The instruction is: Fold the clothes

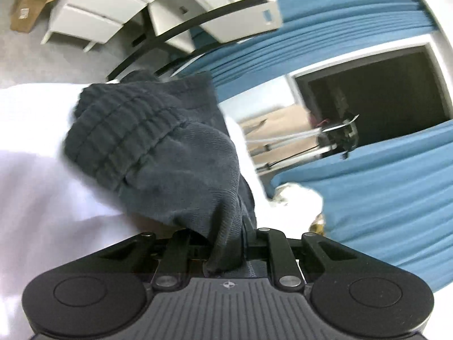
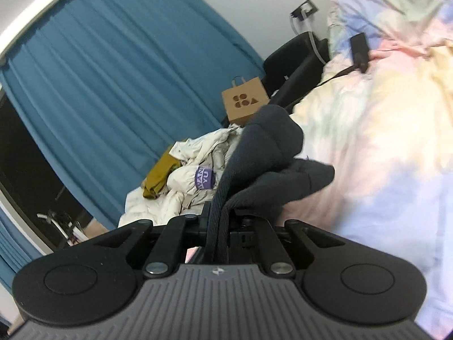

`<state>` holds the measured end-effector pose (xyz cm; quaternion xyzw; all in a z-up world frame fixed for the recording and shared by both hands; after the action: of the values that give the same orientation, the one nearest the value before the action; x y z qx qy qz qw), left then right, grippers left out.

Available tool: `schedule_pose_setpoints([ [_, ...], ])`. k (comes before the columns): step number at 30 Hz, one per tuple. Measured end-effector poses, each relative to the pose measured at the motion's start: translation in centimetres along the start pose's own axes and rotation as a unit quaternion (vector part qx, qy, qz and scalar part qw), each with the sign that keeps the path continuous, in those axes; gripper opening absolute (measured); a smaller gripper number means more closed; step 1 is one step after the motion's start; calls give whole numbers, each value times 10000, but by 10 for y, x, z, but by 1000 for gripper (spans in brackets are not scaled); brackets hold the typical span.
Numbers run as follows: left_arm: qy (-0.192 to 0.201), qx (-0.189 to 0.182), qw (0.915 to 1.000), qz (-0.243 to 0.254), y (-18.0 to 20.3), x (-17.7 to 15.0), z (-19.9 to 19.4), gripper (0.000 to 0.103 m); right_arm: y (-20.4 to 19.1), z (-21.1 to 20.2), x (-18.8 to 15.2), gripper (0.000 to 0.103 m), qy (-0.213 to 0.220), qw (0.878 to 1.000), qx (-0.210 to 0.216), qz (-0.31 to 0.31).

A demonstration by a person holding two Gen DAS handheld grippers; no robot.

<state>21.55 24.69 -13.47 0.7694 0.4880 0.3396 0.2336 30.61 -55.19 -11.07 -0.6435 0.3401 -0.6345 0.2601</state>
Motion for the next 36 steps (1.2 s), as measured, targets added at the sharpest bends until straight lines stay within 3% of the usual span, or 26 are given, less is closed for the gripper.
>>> schedule_pose_setpoints([
  [4,-513,464,9974,212,-25,-12,15,19,38,-33,0,8,-155,9981,-377,455],
  [7,-628,667,9953,327,-34,-17,21,21,75,-44,-14,8,-427,9899,-745,1128],
  [11,-452,773,9935,696,-36,-21,6,25,113,-46,-27,10,-529,9723,-699,2165],
  [14,-266,846,9908,1018,-31,-27,-16,35,115,-47,-30,12,-668,9715,-712,2162],
  [16,-95,895,9878,1270,-25,-32,-32,50,113,-48,-30,13,-669,9715,-669,2173],
  [19,318,1069,9763,1854,-4,-47,-52,64,110,-50,-31,20,-718,9741,-685,2031],
  [23,1034,1288,9540,2502,26,-68,-70,69,110,-47,-31,33,-726,9749,-634,2005],
  [27,1504,1319,9305,3068,53,-102,-83,71,111,-46,-33,39,-742,9736,-584,2078],
  [33,1625,1028,9060,3770,81,-148,-87,73,111,-42,-32,38,-741,9764,-598,1936],
  [36,1418,877,9006,4015,93,-170,-70,73,111,-41,-33,32,-684,9778,-626,1880],
])
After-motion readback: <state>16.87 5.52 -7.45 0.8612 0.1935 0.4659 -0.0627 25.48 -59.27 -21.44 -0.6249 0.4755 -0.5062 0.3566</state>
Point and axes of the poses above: each gripper's, at about its wrist camera, not at the fingertips, and z roughly the way its jaws point, y to its right, x to its top, the point moved 10 cm from there along z, roughly the way its jaws point, and after that the axes turned 15 degrees about x, right-handed, at the moved point
